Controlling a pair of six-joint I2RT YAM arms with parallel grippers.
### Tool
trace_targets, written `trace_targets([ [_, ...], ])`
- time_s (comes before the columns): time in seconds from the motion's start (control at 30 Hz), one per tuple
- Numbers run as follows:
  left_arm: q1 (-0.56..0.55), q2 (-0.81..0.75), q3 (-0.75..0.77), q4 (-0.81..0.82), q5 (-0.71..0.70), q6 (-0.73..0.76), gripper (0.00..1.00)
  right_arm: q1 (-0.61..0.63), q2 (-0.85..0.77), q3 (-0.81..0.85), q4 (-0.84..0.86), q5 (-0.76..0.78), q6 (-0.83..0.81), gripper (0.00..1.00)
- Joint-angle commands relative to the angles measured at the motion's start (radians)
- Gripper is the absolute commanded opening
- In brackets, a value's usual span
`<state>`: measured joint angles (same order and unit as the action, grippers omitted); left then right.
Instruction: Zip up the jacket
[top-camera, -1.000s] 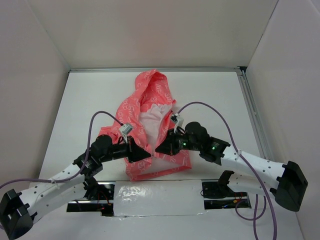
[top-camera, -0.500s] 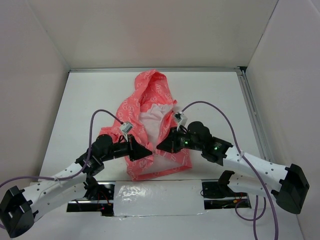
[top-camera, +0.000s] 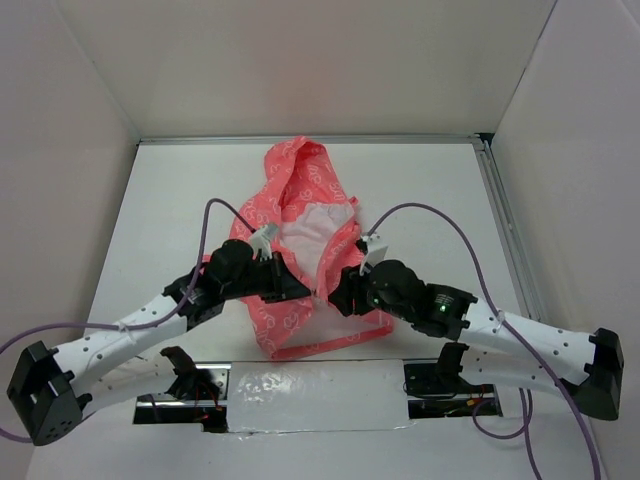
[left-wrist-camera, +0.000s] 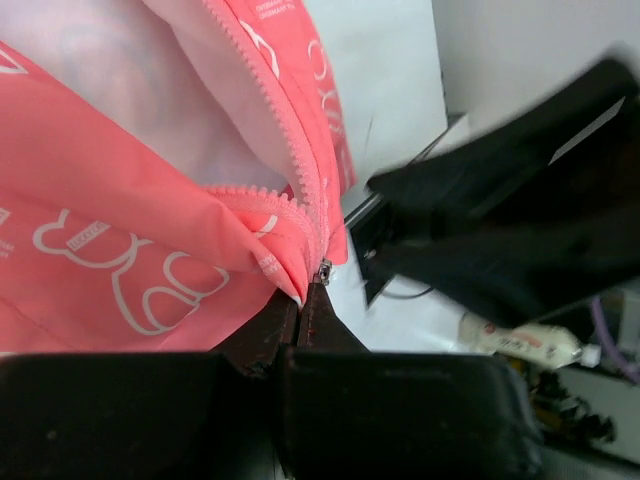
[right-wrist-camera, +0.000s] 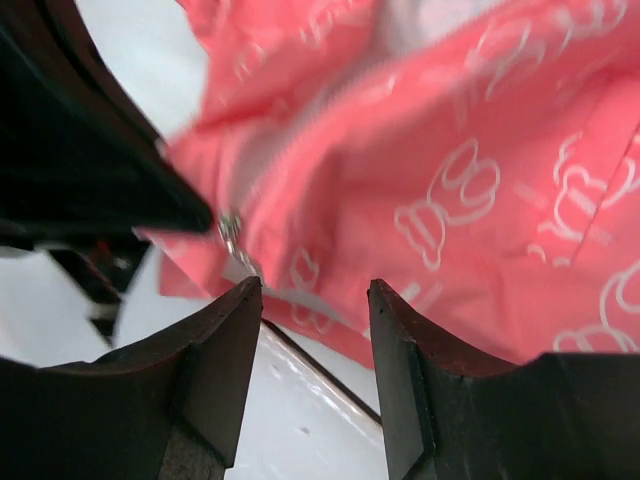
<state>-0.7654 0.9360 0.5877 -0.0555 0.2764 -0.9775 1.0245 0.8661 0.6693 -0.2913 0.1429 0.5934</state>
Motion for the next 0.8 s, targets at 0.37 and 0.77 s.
trace_targets([
  [0.37,-0.003,0.184,0.250,-0.211,-0.060,-0.145,0.00,0.402,0.258,0.185,-0.227,0.684,0.031,0.51],
  [0.77,-0.003,0.167,0.247,-0.210,-0.039,-0.145,0.00,0.431,0.458,0.288,-0.181,0.761,0.006,0.75],
])
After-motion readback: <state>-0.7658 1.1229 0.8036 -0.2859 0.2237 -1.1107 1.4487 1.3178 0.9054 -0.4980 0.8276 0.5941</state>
